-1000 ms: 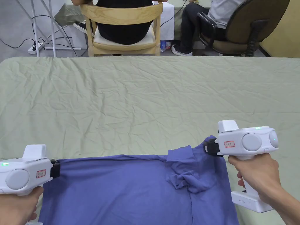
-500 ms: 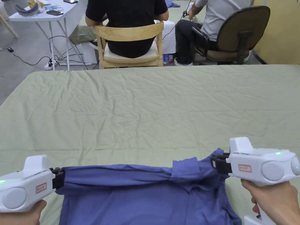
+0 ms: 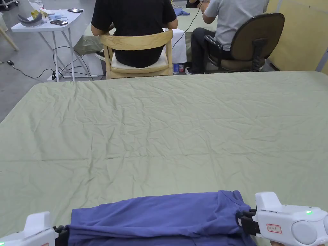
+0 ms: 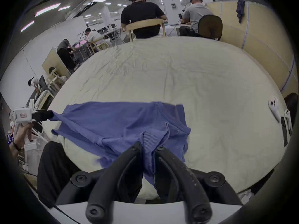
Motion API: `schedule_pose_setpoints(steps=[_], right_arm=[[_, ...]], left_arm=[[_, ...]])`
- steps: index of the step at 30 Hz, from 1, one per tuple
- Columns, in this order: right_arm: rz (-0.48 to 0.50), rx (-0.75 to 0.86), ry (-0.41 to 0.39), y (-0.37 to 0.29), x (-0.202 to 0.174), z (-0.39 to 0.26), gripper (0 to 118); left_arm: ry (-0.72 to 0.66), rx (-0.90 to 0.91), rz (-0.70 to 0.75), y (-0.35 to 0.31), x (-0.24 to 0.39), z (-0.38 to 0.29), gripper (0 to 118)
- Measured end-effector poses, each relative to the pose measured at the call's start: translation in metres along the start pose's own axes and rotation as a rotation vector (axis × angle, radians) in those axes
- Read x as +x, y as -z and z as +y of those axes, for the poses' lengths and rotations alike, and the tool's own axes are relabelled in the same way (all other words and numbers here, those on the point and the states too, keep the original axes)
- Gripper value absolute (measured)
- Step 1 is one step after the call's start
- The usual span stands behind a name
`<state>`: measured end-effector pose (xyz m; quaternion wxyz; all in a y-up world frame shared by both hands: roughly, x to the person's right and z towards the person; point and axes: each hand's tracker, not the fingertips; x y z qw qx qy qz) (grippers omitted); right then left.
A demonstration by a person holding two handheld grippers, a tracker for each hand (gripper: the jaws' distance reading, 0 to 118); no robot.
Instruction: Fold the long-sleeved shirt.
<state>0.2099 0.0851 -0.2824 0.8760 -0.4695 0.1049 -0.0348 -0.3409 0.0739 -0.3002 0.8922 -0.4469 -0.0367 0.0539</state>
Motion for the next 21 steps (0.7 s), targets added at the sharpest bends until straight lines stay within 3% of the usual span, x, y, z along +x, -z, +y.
schedule_pose_setpoints(steps=[15, 17, 18, 19, 21], right_arm=[[-0.037, -0.094, 0.004, 0.018, 0.004, -0.007, 15], [-0.055, -0.079, 0.002, 0.018, 0.002, -0.008, 26], [-0.063, -0.080, -0.003, 0.017, 0.002, -0.008, 43], [-0.075, -0.073, -0.008, 0.016, 0.002, -0.008, 51], [-0.092, -0.058, -0.016, 0.008, 0.001, -0.007, 58]], left_arm=[[0.036, -0.143, 0.027, 0.043, -0.015, -0.029, 5], [0.077, -0.133, 0.039, 0.042, -0.013, -0.029, 12], [0.098, -0.113, 0.052, 0.040, -0.012, -0.029, 22], [0.111, -0.101, 0.074, 0.036, -0.010, -0.030, 27], [0.098, -0.088, 0.085, 0.028, -0.011, -0.028, 39]])
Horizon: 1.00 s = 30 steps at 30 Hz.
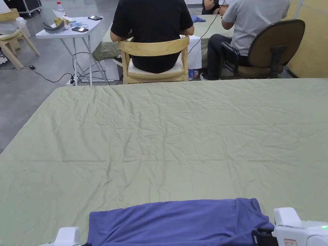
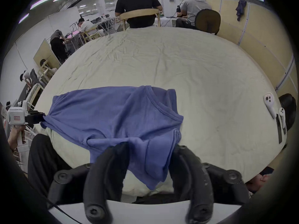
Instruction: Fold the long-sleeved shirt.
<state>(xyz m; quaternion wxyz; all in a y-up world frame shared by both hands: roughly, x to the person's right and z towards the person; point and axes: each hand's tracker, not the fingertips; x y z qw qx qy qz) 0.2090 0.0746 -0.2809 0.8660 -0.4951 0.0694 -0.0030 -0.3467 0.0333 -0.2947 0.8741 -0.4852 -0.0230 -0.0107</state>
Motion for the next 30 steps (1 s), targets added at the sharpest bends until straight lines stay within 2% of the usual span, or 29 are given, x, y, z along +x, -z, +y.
schedule_pose_setpoints(steps=[4, 8, 11, 13, 15, 18, 20, 21, 22, 28, 30], right_arm=[[0.003, 0.108, 0.008, -0.028, -0.005, 0.008, 58], [0.011, 0.229, 0.016, -0.060, -0.021, 0.021, 58], [0.003, 0.310, -0.013, -0.079, -0.040, 0.026, 57], [-0.007, 0.342, -0.022, -0.088, -0.053, 0.027, 50], [-0.013, 0.380, -0.030, -0.095, -0.064, 0.026, 36], [-0.017, 0.429, -0.031, -0.102, -0.076, 0.020, 32], [0.006, 0.440, -0.013, -0.104, -0.079, 0.017, 19], [0.023, 0.439, -0.002, -0.105, -0.080, 0.015, 6], [0.029, 0.446, 0.005, -0.105, -0.081, 0.014, 1], [0.092, 0.427, 0.008, -0.104, -0.080, 0.014, 0], [0.080, 0.420, -0.007, -0.104, -0.081, 0.015, 0]], left_arm=[[-0.088, 0.087, -0.019, -0.034, -0.002, 0.006, 39], [-0.109, 0.166, 0.008, -0.067, -0.002, 0.014, 39], [-0.125, 0.223, 0.004, -0.092, 0.002, 0.017, 39], [-0.130, 0.255, 0.002, -0.107, 0.006, 0.017, 38], [-0.135, 0.288, 0.015, -0.121, 0.012, 0.014, 28], [-0.141, 0.322, 0.021, -0.136, 0.019, 0.006, 24], [-0.132, 0.336, 0.021, -0.144, 0.024, 0.001, 13], [-0.128, 0.343, 0.024, -0.147, 0.027, -0.001, 6], [-0.120, 0.353, 0.026, -0.150, 0.030, -0.003, 3], [-0.095, 0.328, -0.020, -0.152, 0.029, 0.003, 0], [-0.093, 0.321, -0.036, -0.152, 0.026, 0.007, 0]])
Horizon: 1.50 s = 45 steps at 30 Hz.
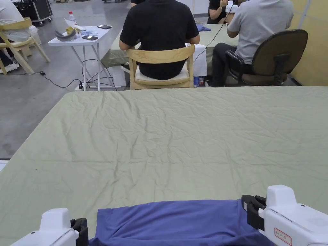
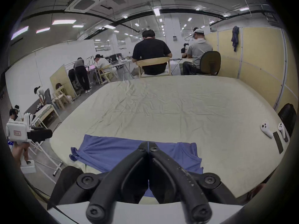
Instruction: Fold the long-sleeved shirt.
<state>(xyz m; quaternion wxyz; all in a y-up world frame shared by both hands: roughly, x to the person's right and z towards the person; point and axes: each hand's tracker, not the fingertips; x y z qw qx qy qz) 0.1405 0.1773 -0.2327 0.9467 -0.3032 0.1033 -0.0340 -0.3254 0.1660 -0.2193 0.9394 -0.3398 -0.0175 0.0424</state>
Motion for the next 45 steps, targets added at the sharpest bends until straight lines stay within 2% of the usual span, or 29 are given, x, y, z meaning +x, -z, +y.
schedule_pose_setpoints(steps=[5, 9, 15, 19, 22, 23, 24, 25, 26, 27, 31, 34, 38, 45], right_arm=[[0.001, -0.029, -0.024, 0.008, -0.001, 0.004, 0], [0.010, -0.067, -0.033, 0.020, -0.005, 0.004, 0], [0.012, -0.137, -0.040, 0.042, -0.013, -0.003, 0], [0.008, -0.182, -0.046, 0.055, -0.018, -0.006, 0], [-0.001, -0.206, -0.048, 0.064, -0.020, -0.007, 0], [-0.001, -0.214, -0.049, 0.067, -0.020, -0.007, 0], [-0.003, -0.222, -0.047, 0.070, -0.020, -0.007, 0], [-0.004, -0.226, -0.045, 0.073, -0.021, -0.007, 0], [-0.002, -0.230, -0.042, 0.075, -0.021, -0.007, 0], [0.000, -0.236, -0.040, 0.078, -0.021, -0.007, 0], [0.004, -0.252, -0.039, 0.085, -0.022, -0.008, 0], [-0.002, -0.269, -0.047, 0.090, -0.020, -0.010, 0], [-0.015, -0.284, -0.038, 0.095, -0.015, -0.015, 0], [-0.031, -0.307, -0.028, 0.103, -0.005, -0.020, 0]], left_arm=[[-0.048, -0.085, -0.132, 0.015, -0.022, 0.014, 0], [-0.128, -0.208, -0.347, 0.036, -0.045, 0.021, 0], [-0.251, -0.311, -0.468, 0.091, -0.090, 0.014, 1], [-0.269, -0.379, -0.533, 0.117, -0.107, 0.007, 1], [-0.311, -0.359, -0.558, 0.126, -0.115, 0.005, 1], [-0.310, -0.357, -0.568, 0.129, -0.117, 0.005, 4], [-0.303, -0.351, -0.571, 0.134, -0.118, 0.004, 17], [-0.285, -0.334, -0.557, 0.138, -0.119, 0.003, 38], [-0.288, -0.338, -0.543, 0.144, -0.122, 0.002, 64], [-0.303, -0.377, -0.512, 0.154, -0.125, 0.001, 84], [-0.362, -0.386, -0.506, 0.181, -0.143, -0.010, 80], [-0.397, -0.467, -0.542, 0.204, -0.149, -0.018, 80], [-0.382, -0.435, -0.595, 0.217, -0.150, -0.023, 80], [-0.392, -0.492, -0.661, 0.235, -0.131, -0.015, 81]])
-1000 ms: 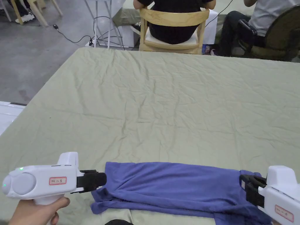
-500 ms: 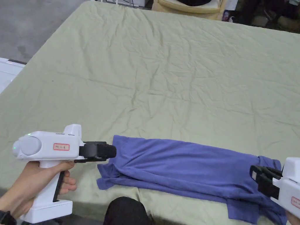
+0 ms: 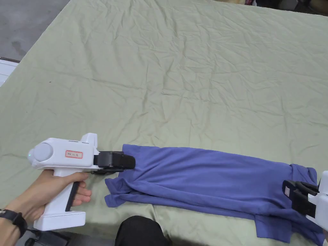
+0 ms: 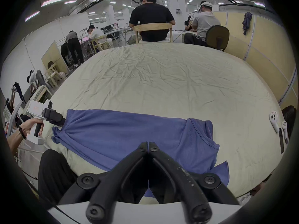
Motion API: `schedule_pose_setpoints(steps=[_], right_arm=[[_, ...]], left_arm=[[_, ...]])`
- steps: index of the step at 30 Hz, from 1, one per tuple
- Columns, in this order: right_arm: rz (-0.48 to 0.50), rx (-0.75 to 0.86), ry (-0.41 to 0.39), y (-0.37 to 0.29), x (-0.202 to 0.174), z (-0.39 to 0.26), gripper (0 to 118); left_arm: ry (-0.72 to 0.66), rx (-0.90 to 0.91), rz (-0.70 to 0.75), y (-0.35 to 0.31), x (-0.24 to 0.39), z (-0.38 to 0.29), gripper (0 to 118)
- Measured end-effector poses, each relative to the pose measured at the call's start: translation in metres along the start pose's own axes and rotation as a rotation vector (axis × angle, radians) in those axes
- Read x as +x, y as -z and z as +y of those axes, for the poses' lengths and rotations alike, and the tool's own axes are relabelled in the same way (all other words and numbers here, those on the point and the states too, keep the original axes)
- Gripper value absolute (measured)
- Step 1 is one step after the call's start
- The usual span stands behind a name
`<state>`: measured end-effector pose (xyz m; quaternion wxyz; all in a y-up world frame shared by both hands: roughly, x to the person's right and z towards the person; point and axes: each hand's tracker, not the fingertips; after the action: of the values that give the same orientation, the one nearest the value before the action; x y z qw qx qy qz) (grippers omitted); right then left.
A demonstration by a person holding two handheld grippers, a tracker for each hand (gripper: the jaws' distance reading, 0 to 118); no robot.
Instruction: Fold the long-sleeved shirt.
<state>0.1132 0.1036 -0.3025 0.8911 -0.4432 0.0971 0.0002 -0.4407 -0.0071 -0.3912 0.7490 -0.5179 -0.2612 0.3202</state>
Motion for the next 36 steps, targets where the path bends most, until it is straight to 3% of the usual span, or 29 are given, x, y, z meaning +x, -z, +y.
schedule_pose_setpoints(steps=[3, 10, 11, 14, 15, 18, 25, 32, 35, 36], right_arm=[[0.007, -0.001, 0.017, 0.001, 0.001, 0.001, 0], [0.012, -0.012, 0.015, 0.007, 0.001, 0.002, 0], [0.016, -0.012, 0.016, 0.008, 0.001, 0.002, 0], [0.020, -0.010, 0.014, 0.008, -0.001, 0.004, 0], [0.023, -0.009, 0.016, 0.009, -0.001, 0.005, 0], [0.025, -0.006, 0.016, 0.010, -0.001, 0.006, 0], [0.026, 0.019, 0.030, 0.002, 0.002, 0.008, 0], [0.024, 0.051, 0.046, -0.007, 0.010, 0.009, 0], [0.029, 0.059, 0.061, -0.008, 0.010, 0.009, 0], [0.029, 0.062, 0.064, -0.008, 0.010, 0.009, 0]], left_arm=[[-0.029, -0.045, -0.118, 0.025, 0.005, 0.003, 81], [-0.013, -0.058, -0.152, 0.056, 0.015, 0.008, 76], [0.008, -0.063, -0.136, 0.055, 0.015, 0.007, 69], [0.048, -0.062, 0.006, 0.050, 0.016, 0.006, 18], [0.060, -0.060, 0.060, 0.051, 0.017, 0.004, 16], [0.063, -0.054, 0.019, 0.052, 0.012, 0.003, 8], [0.186, -0.033, 0.115, 0.050, 0.025, 0.003, 6], [0.207, 0.007, 0.251, 0.004, 0.016, 0.021, 5], [0.185, 0.008, 0.241, -0.012, 0.007, 0.027, 5], [0.221, 0.016, 0.305, -0.017, 0.012, 0.027, 5]])
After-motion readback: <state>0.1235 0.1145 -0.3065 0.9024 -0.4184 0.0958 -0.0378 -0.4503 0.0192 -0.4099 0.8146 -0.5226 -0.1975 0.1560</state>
